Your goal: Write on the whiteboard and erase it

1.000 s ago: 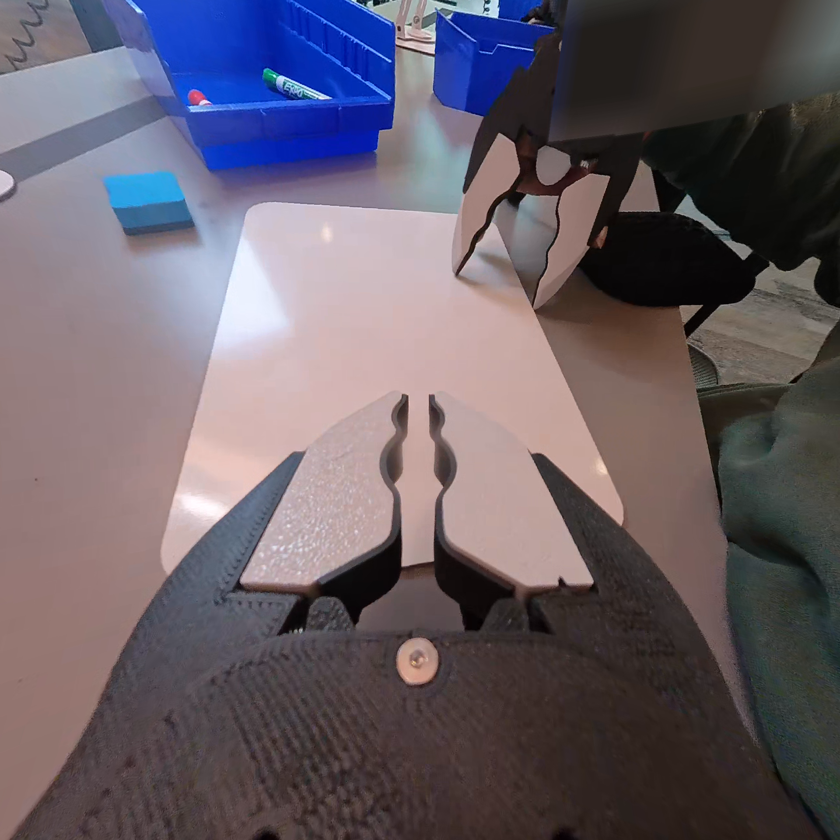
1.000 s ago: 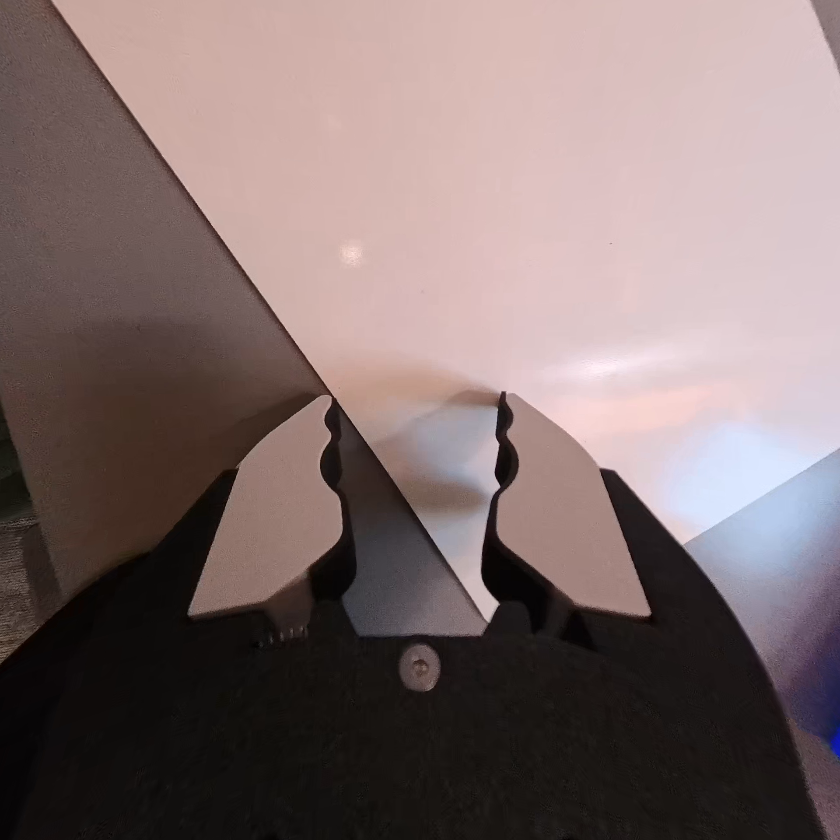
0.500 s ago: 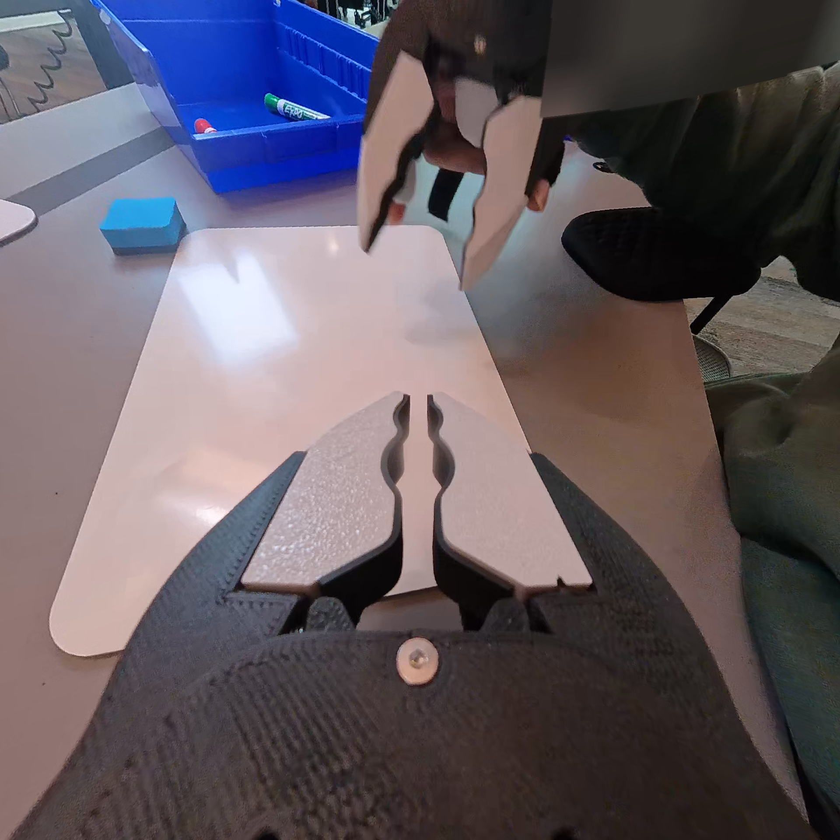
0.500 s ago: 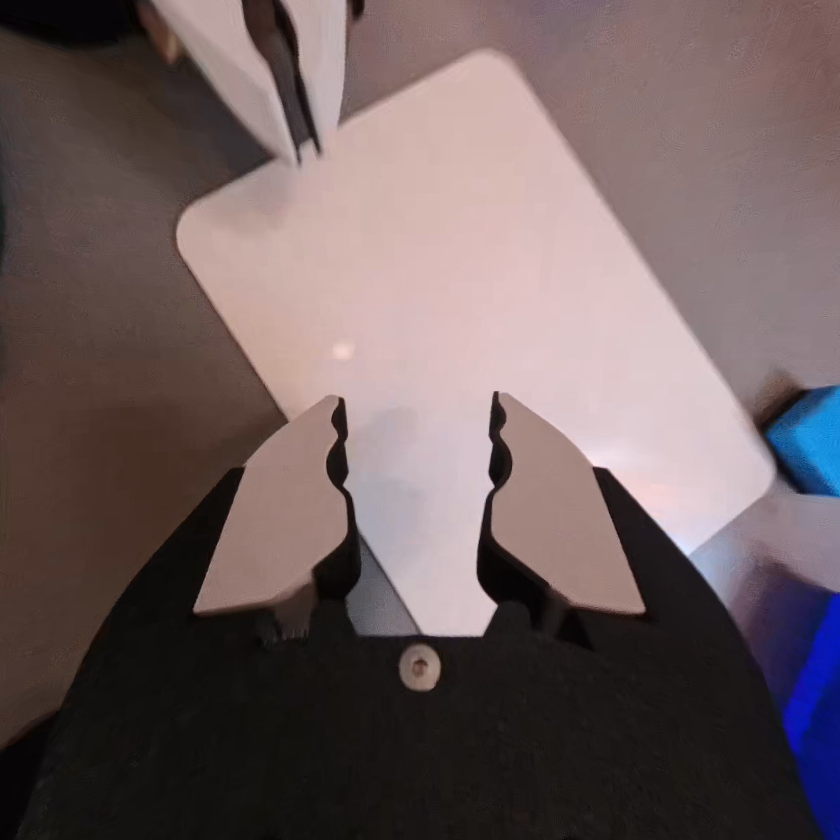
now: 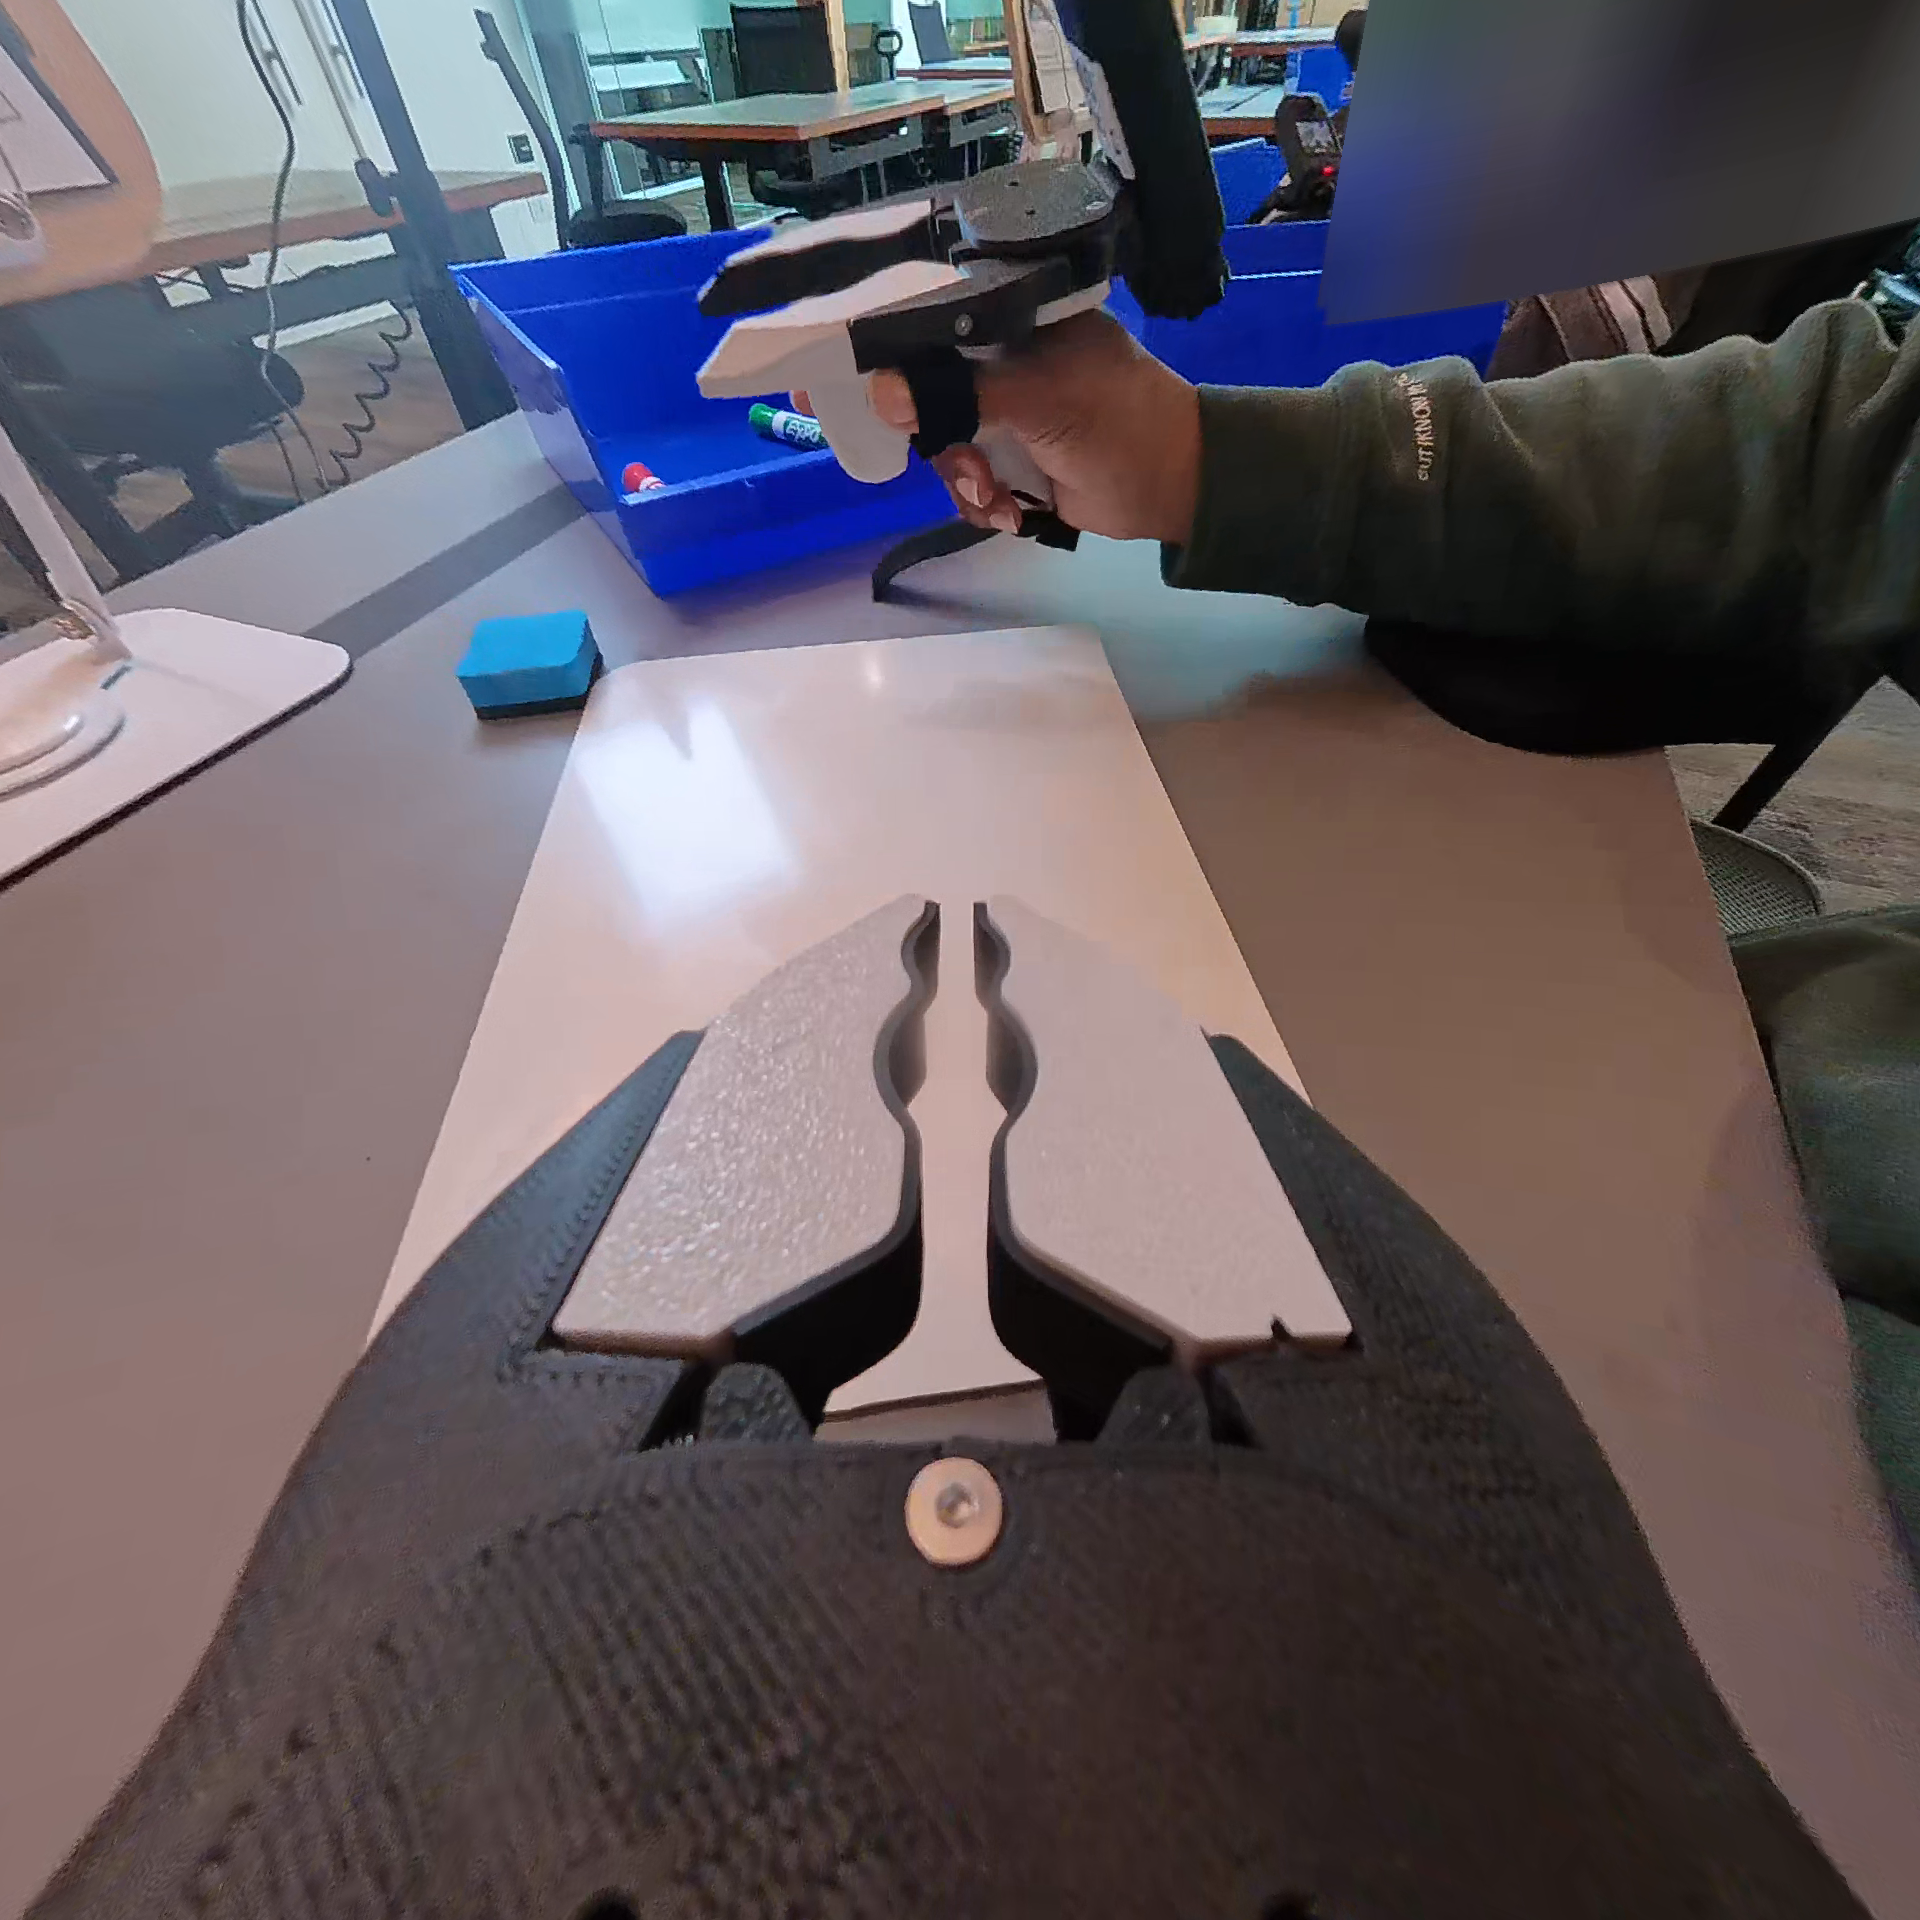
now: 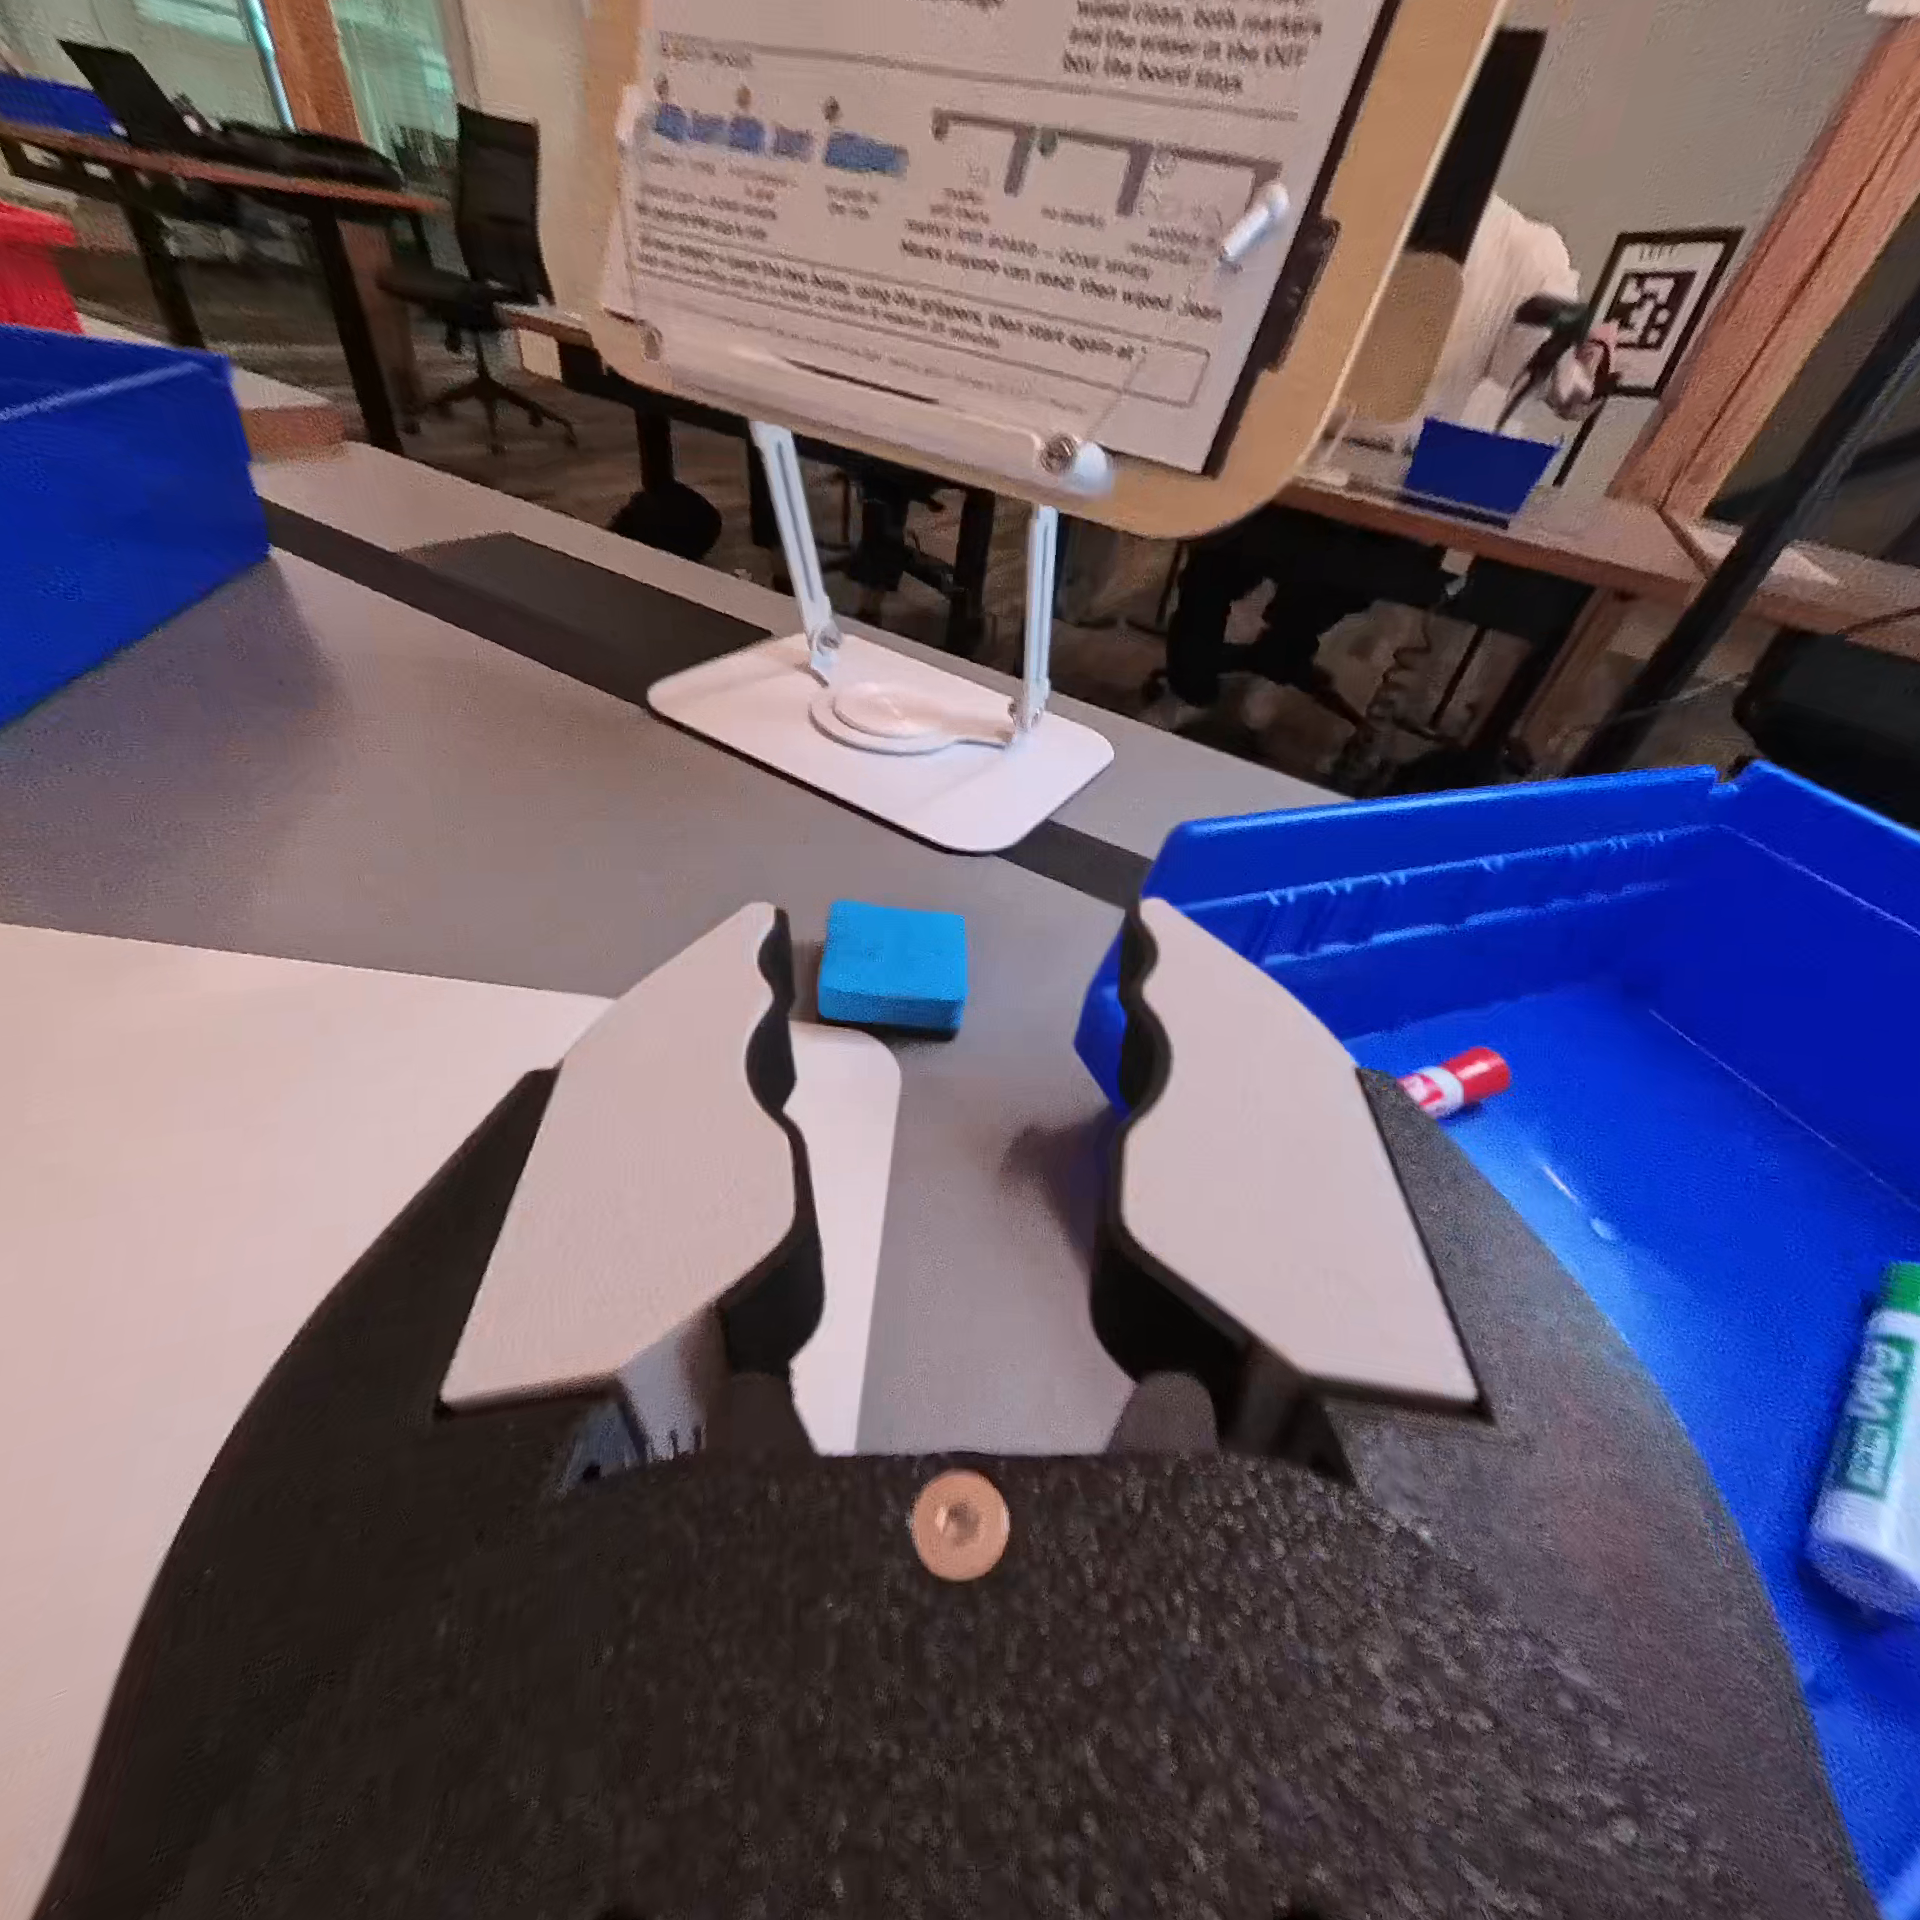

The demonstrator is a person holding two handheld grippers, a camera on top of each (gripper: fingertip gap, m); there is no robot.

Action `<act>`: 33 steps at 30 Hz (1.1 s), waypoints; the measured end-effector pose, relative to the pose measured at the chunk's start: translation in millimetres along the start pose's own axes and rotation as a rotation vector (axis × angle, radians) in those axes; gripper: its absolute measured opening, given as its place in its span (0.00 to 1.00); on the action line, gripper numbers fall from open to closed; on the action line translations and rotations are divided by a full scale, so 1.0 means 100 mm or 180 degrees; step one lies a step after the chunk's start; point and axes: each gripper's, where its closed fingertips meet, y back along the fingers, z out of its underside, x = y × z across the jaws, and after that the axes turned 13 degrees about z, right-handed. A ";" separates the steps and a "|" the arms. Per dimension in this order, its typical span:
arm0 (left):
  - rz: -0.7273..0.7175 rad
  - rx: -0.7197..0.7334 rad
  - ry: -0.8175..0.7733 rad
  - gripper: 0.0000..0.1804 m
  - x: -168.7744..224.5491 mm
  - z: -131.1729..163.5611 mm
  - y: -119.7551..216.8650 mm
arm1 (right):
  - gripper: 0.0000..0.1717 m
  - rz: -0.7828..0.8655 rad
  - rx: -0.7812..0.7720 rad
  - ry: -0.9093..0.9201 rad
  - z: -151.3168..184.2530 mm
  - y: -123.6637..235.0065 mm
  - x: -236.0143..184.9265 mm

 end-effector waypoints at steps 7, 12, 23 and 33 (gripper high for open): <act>-0.0322 0.0003 -0.0078 0.04 -0.20 -0.06 0.15 | 0.37 0.0508 -0.1008 0.1000 0.53 -0.03 0.48; -0.0578 0.0050 0.0060 0.07 -0.37 -0.11 0.31 | 0.37 0.0880 -0.1708 0.1787 0.87 0.03 0.86; -0.0674 0.0049 0.0105 0.12 -0.42 -0.16 0.37 | 0.21 0.0961 -0.2009 0.2700 1.15 0.02 1.04; -0.1029 -0.1128 0.0139 0.26 -0.63 -0.10 1.16 | 0.20 0.0861 -0.1858 0.2937 0.89 0.21 0.94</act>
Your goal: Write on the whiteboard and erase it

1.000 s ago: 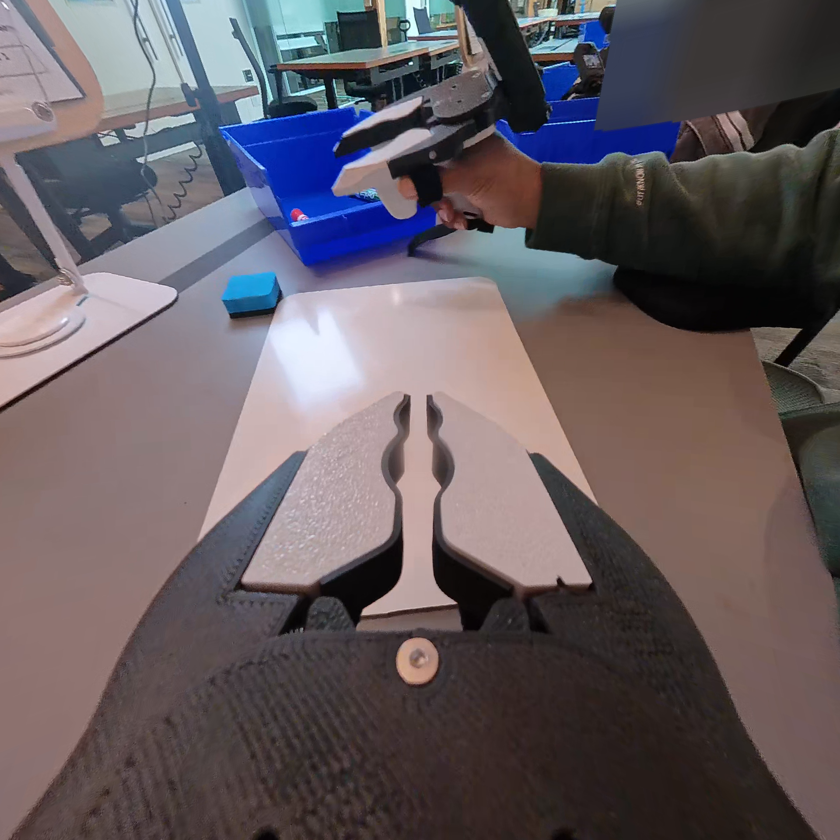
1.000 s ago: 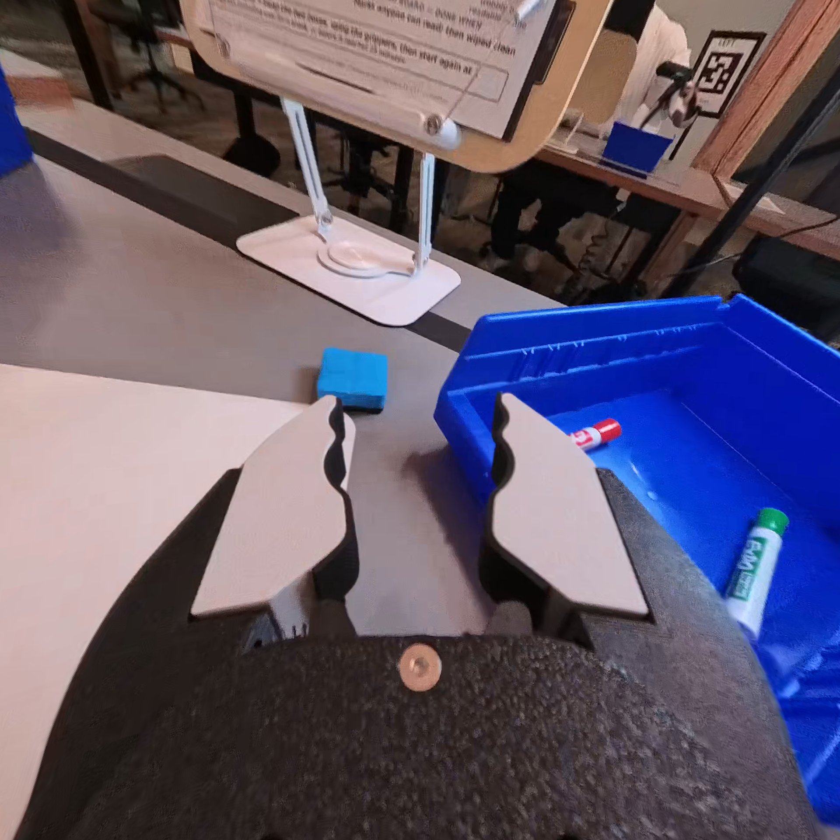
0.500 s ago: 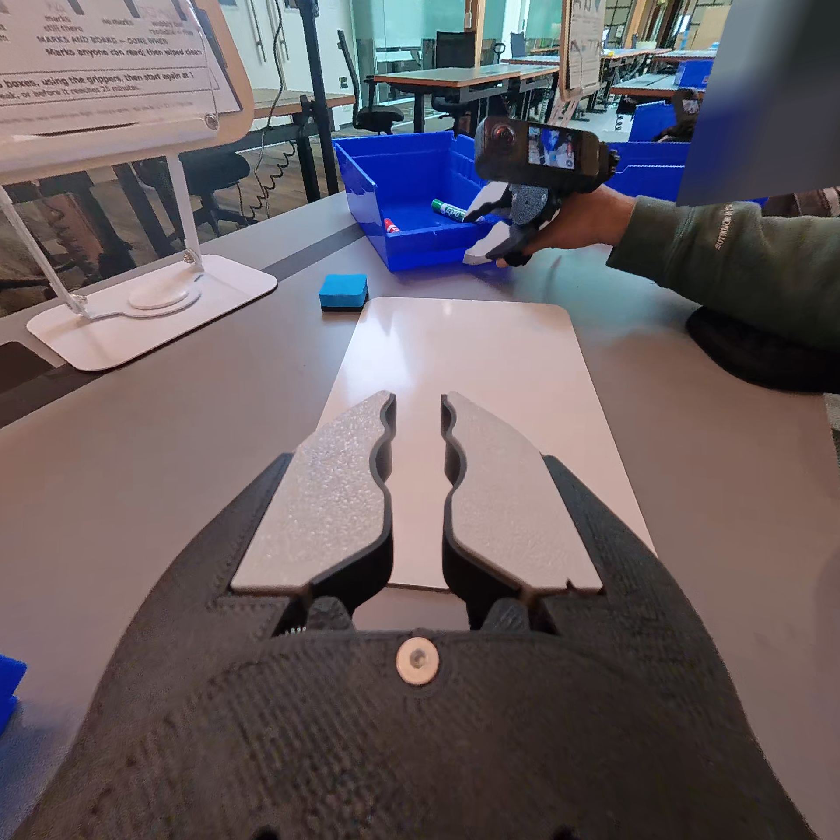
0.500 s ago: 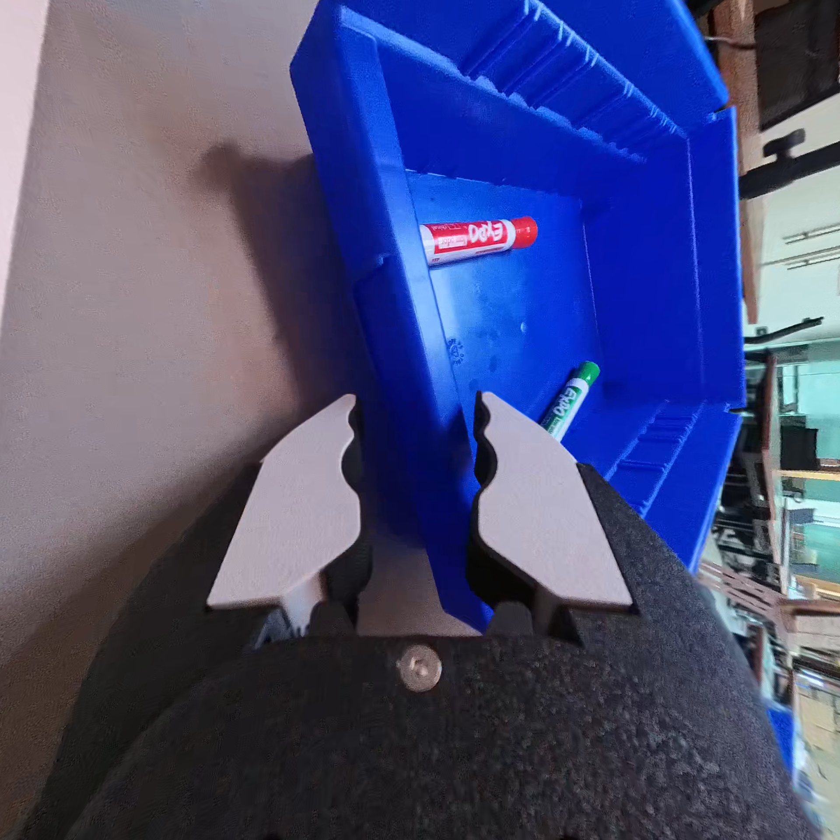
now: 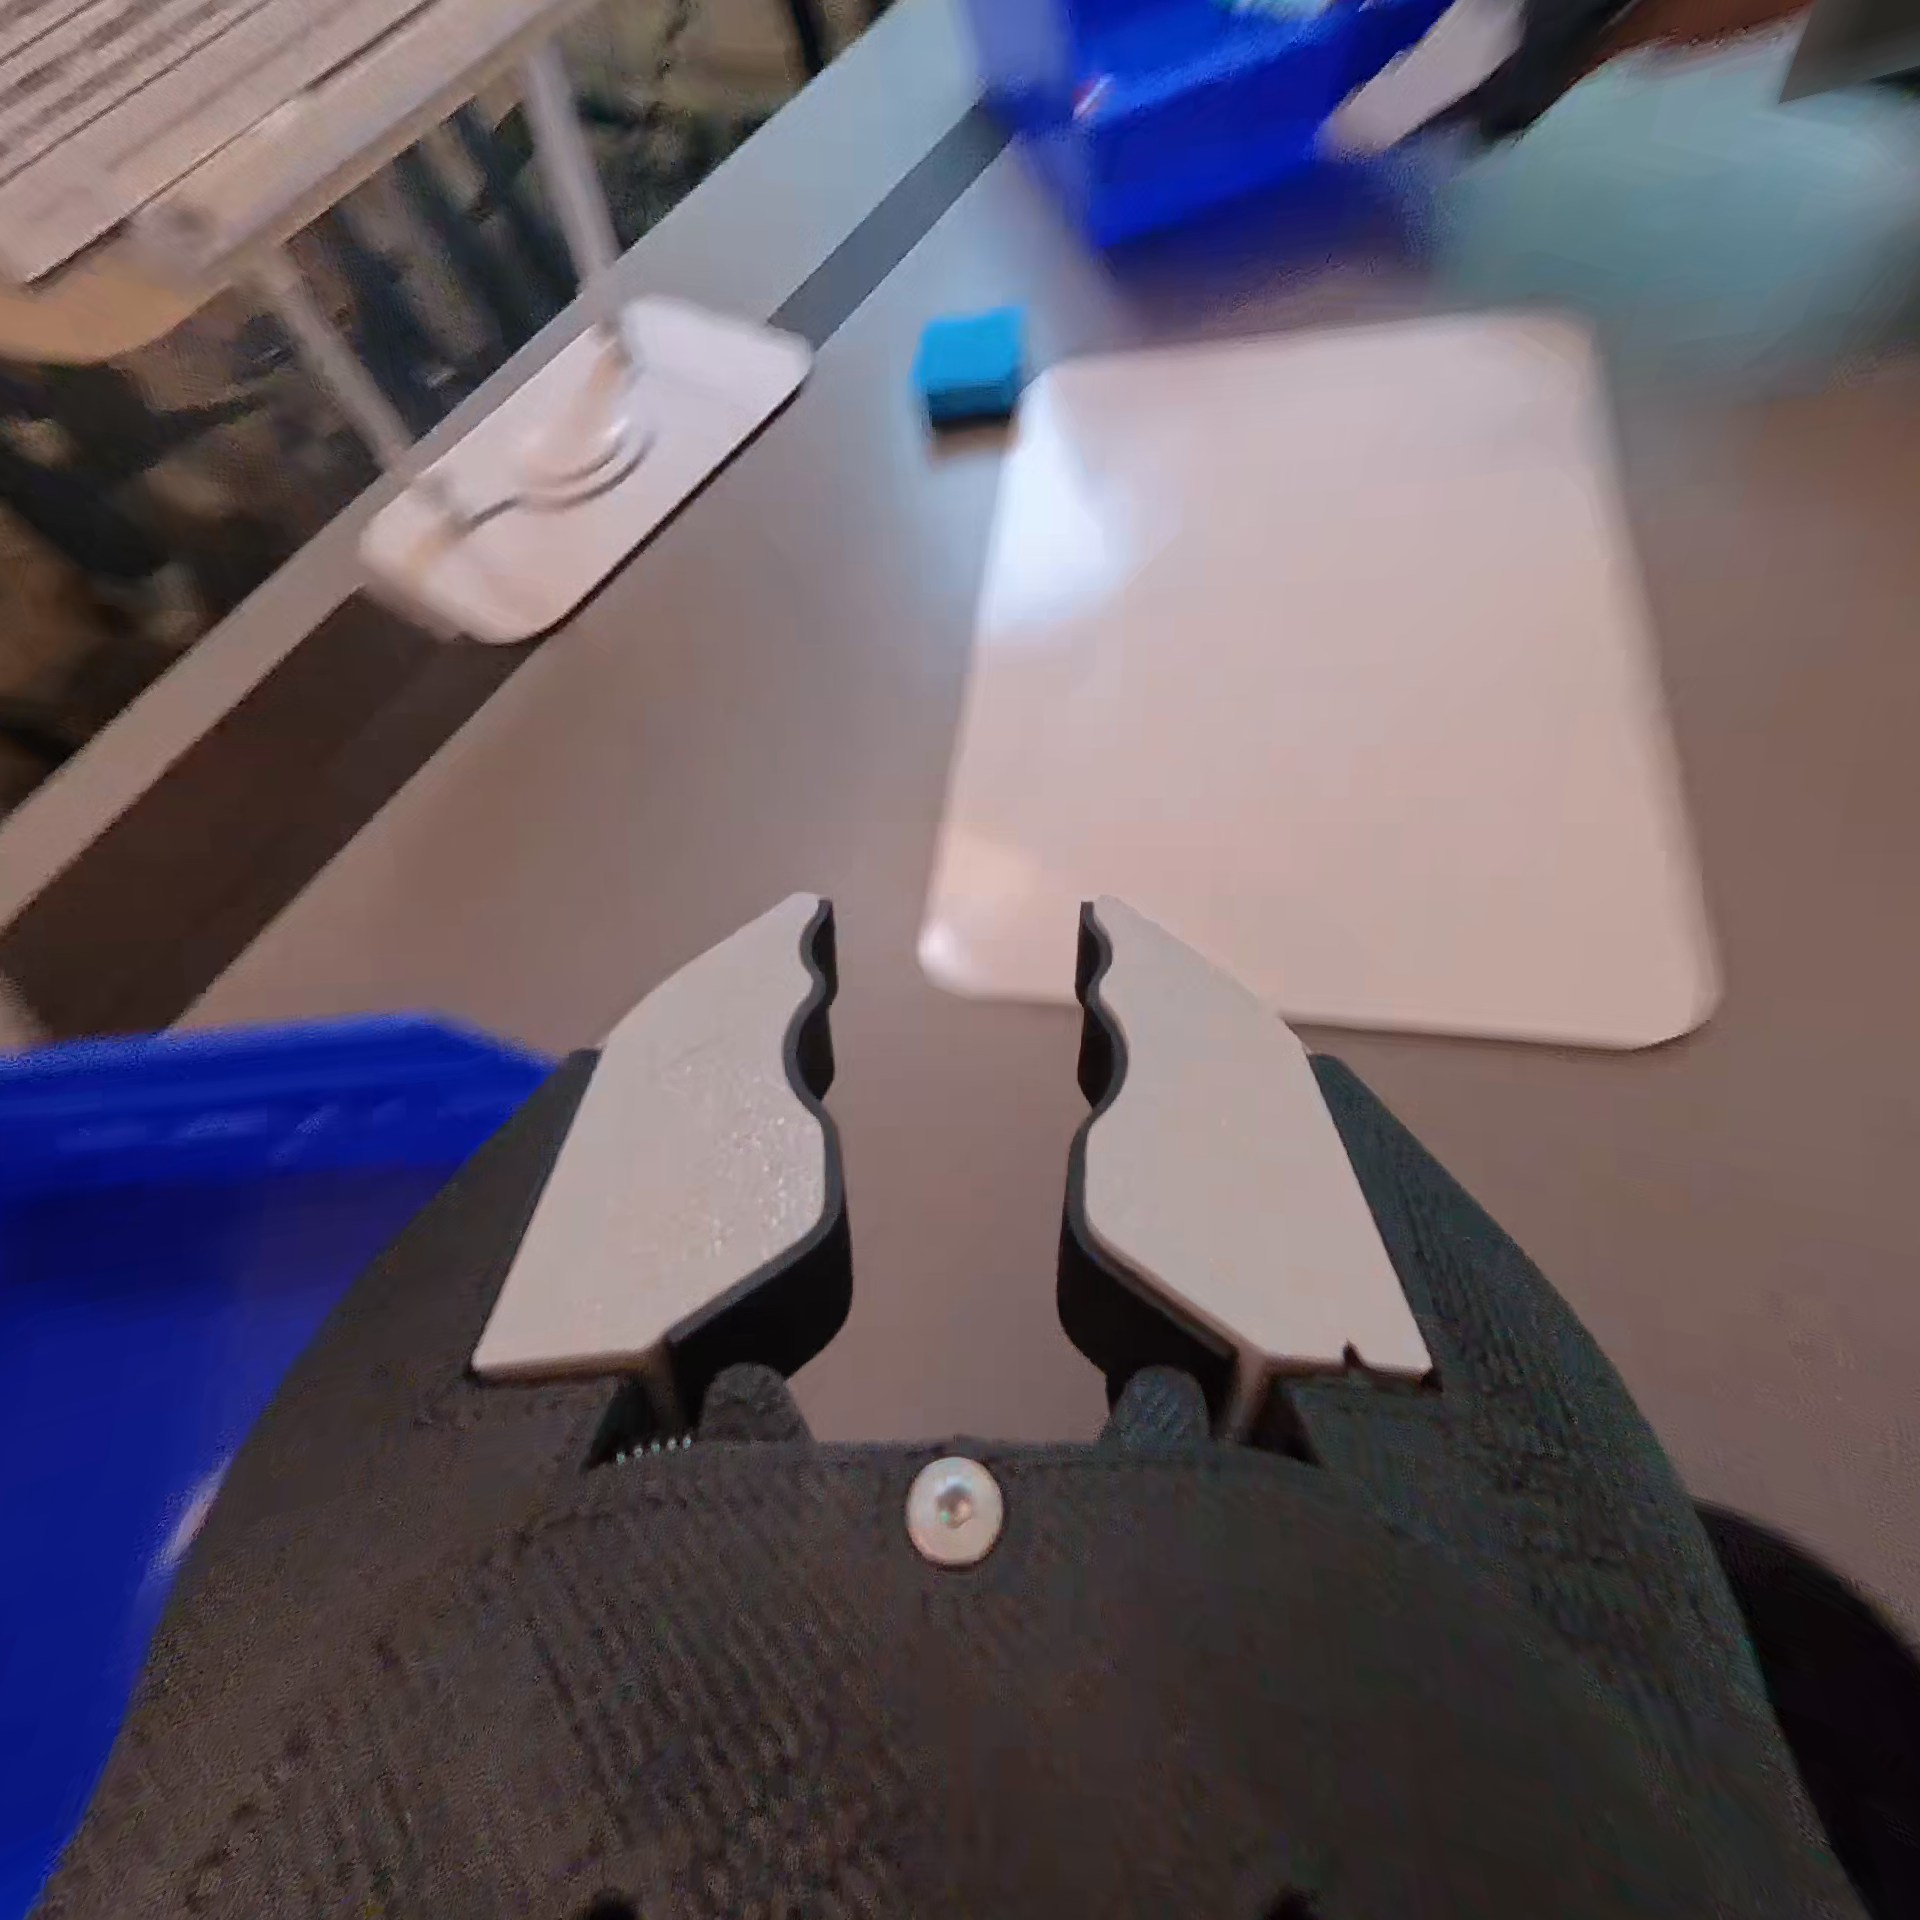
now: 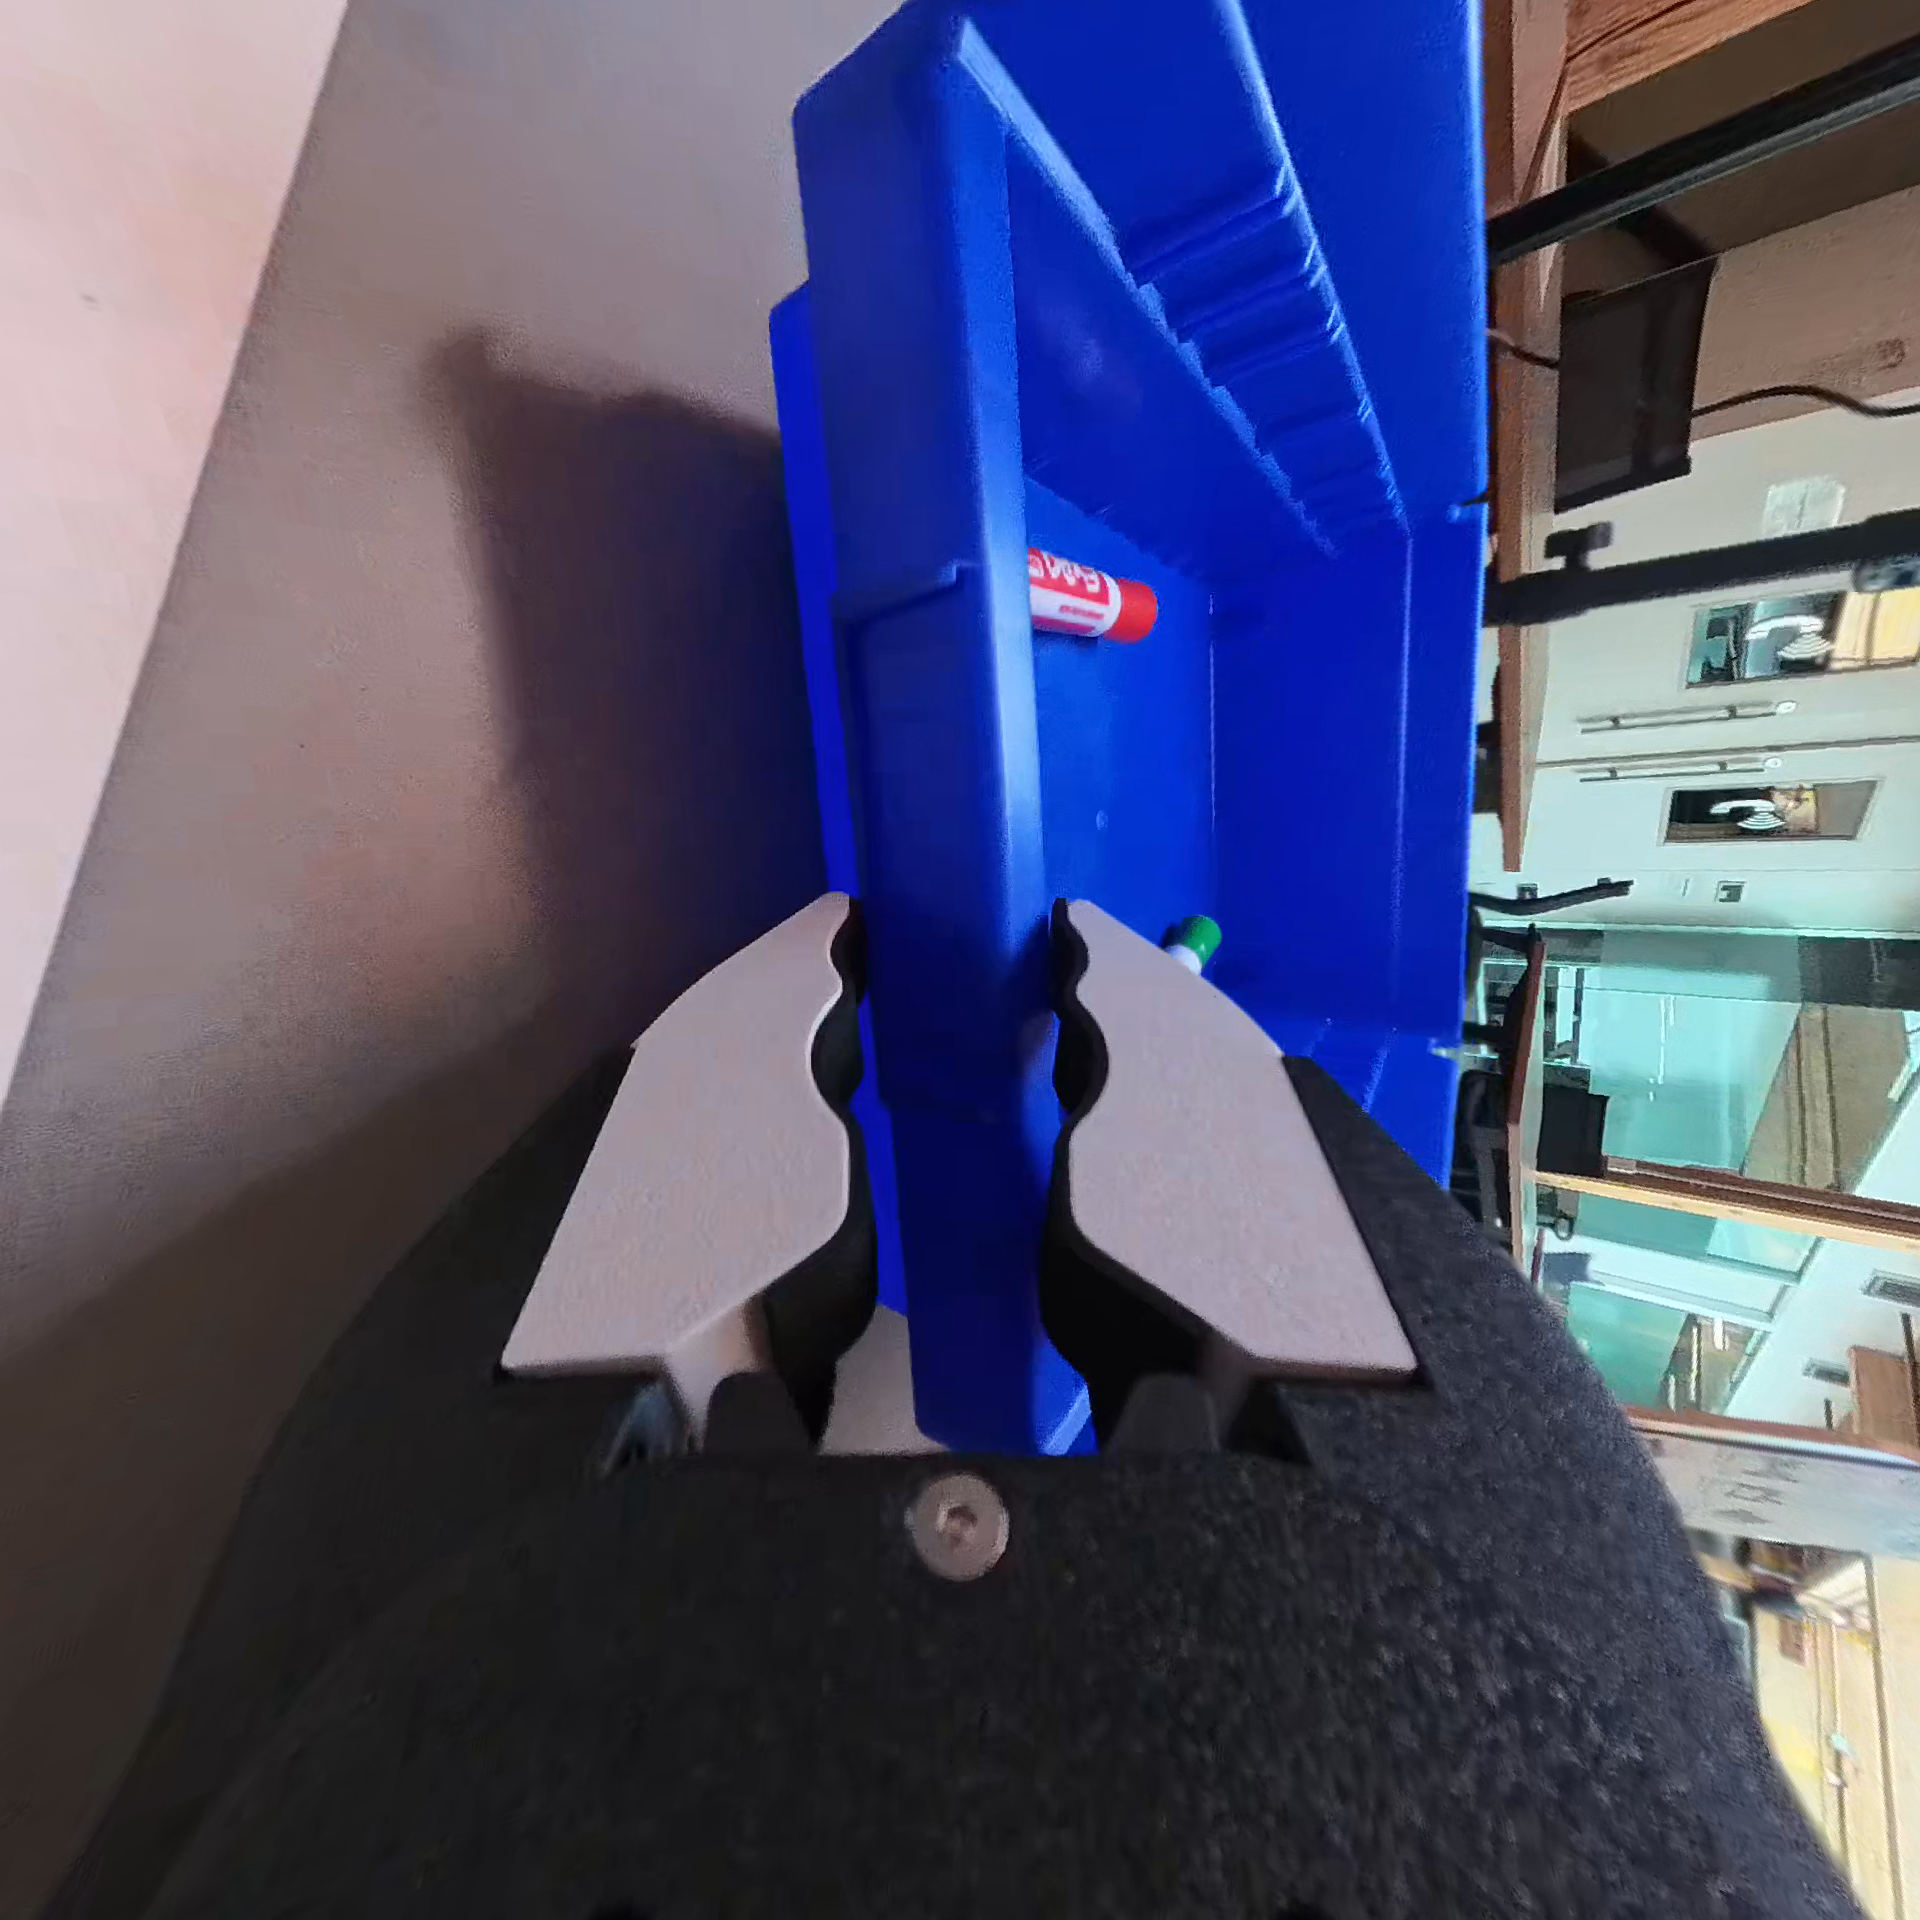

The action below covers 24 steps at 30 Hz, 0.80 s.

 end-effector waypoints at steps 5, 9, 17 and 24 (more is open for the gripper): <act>-0.0715 -0.1370 0.0200 0.28 -0.63 1.00 0.23 | 0.19 0.0101 0.0272 0.0087 -0.01 0.40 0.12; -0.1313 -0.2346 -0.0106 0.29 -0.98 1.56 0.31 | 0.19 0.0237 0.0507 0.0238 0.05 0.80 0.21; -0.1693 -0.2387 -0.0484 0.18 -1.20 1.62 0.28 | 0.16 0.0607 0.1070 0.0350 0.01 1.43 0.27; -0.1810 -0.2022 -0.0606 0.17 -1.13 1.49 0.31 | 0.15 0.0948 0.1564 0.0449 -0.33 1.88 0.35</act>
